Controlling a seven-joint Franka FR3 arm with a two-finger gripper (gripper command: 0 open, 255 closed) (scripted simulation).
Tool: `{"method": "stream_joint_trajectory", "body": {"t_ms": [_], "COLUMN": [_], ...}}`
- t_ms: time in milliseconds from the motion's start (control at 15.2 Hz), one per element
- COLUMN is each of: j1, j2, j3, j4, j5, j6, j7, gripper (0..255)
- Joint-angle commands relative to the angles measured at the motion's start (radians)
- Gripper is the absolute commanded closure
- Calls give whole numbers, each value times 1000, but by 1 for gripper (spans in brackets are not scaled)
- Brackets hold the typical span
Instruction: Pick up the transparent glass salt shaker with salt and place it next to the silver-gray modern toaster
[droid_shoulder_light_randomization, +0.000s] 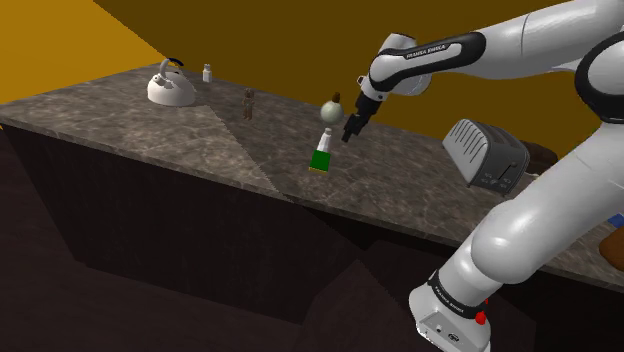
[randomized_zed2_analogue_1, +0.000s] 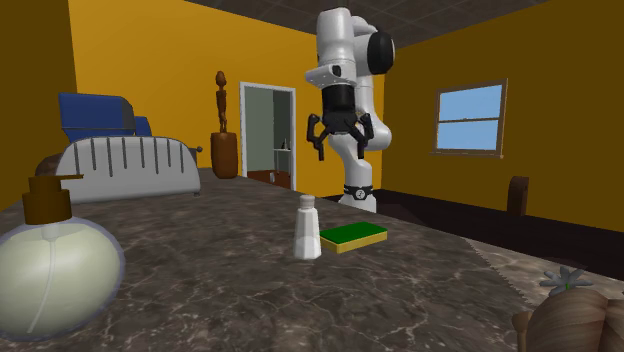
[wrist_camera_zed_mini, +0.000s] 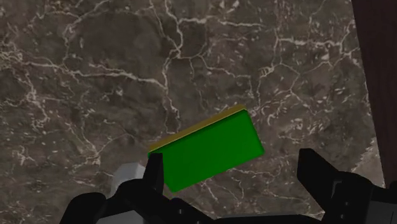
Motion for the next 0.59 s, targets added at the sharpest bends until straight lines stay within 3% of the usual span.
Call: {"method": "stream_joint_trajectory", "body": {"t_ms": [0, 528], "j1": [-1, -38], "j2": [72, 367], "j3": [-11, -29], "j4": [48, 298], "j5": [18, 120], "j6": [35, 113], "j7": [-33, -170], "gripper": [0, 0]}}
